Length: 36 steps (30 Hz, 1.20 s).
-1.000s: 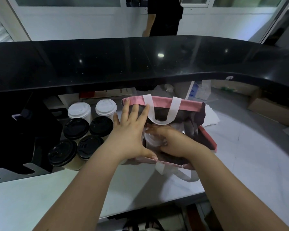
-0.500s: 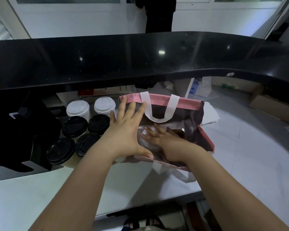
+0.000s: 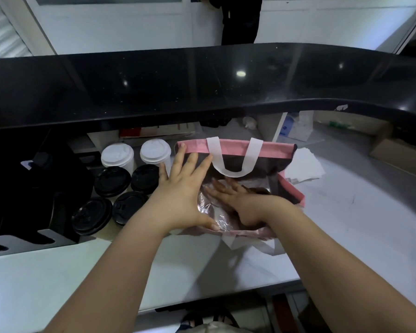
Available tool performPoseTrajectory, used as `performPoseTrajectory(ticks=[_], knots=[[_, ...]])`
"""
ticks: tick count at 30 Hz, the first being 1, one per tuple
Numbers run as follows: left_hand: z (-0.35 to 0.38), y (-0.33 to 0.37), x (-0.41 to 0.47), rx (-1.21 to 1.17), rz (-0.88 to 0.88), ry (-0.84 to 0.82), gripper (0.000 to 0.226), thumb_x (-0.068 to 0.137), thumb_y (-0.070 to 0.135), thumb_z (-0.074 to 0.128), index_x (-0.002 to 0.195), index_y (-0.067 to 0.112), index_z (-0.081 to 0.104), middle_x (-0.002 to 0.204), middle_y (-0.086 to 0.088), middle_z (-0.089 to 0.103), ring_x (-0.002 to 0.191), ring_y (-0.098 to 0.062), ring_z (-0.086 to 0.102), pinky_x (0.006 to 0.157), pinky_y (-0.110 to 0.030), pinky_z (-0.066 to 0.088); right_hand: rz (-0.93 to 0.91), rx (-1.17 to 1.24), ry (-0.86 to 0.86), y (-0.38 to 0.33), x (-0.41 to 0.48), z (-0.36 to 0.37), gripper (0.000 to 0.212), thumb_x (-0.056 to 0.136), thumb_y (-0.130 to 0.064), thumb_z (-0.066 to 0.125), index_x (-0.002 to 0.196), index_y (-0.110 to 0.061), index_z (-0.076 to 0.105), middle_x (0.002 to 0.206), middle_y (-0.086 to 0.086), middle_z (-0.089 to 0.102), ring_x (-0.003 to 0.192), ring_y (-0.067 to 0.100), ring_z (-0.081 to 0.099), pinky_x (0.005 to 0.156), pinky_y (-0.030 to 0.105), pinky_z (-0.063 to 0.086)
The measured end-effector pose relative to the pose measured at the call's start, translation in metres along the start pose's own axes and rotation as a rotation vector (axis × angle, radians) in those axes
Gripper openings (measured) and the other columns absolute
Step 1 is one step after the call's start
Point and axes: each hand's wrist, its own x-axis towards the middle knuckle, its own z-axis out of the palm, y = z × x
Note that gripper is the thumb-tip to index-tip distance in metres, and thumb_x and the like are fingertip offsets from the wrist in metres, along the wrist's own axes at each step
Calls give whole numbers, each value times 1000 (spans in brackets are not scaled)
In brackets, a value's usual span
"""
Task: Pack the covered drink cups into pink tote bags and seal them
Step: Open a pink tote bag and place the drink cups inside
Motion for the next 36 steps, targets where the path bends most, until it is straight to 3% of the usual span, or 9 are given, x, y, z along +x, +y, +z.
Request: performPoseTrajectory(ticks=[3, 6, 10, 16, 19, 22, 28, 31, 36], knots=[[-8, -3, 1, -49, -2, 3, 140, 48, 81, 70, 152, 37, -13, 162, 11, -12, 140, -13, -39, 117, -60, -8, -8, 161, 50, 7, -3, -21, 89, 89, -10, 59, 150, -49, 7, 162, -14, 4, 148, 17, 10, 117, 37, 23], [-17, -4, 1, -82, 18, 35, 135, 48, 84, 66, 153, 39, -6, 162, 12, -2, 145, -12, -30, 118, -59, -6, -1, 384, 148, 8, -13, -34, 76, 84, -44, 65, 145, -56, 20, 150, -9, 38, 119, 12, 48, 93, 27, 41], [-27, -4, -6, -98, 55, 115, 122, 54, 89, 54, 154, 41, 5, 162, 14, 12, 149, -10, -11, 118, -56, -7, -40, 459, 256, 0, -26, -46, 76, 81, -61, 63, 147, -42, 32, 154, -15, 32, 138, 7, 32, 106, 23, 28], [-40, -17, -21, -197, 31, 392, 77, 78, 67, 61, 146, 34, 41, 148, 10, 45, 144, -16, 25, 120, -52, 12, 24, 474, 322, -20, -57, -77, 77, 70, -73, 61, 139, -45, 42, 126, -24, 56, 105, -6, 52, 81, 11, 41], [-41, -40, -33, -225, -47, 478, 65, 83, 55, 65, 141, 30, 49, 143, 6, 51, 139, -20, 35, 115, -54, 24, 15, 376, 531, -41, -61, -92, 59, 77, -59, 67, 132, -48, 48, 109, -26, 62, 94, -6, 58, 84, 25, 53], [-35, -70, -49, -184, -159, 488, 60, 83, 45, 71, 138, 30, 53, 137, 5, 56, 132, -22, 44, 108, -52, 35, -128, 321, 637, -80, -50, -95, 54, 81, -45, 69, 130, -49, 47, 118, -24, 58, 97, -3, 55, 83, 24, 48], [8, -111, -88, -126, -401, 341, 61, 80, 45, 71, 137, 39, 51, 140, 11, 51, 129, -21, 40, 101, -44, 36, -260, 39, 449, -160, 9, -50, 60, 85, -25, 67, 140, -24, 44, 134, 2, 51, 121, 23, 46, 98, 37, 43], [31, -116, -97, -111, -466, 324, 67, 76, 50, 71, 138, 42, 47, 143, 12, 46, 132, -20, 33, 101, -43, 29, -52, -29, 404, -176, 36, -18, 64, 86, -30, 63, 141, -16, 32, 132, 9, 42, 122, 31, 40, 95, 40, 42], [58, -120, -107, -92, -449, 309, 77, 73, 55, 69, 143, 40, 41, 150, 12, 38, 139, -20, 24, 107, -46, 25, 198, -102, 267, -172, 67, 7, 97, 86, -37, 66, 152, -9, 0, 153, 25, 9, 141, 42, 12, 115, 46, 23]])
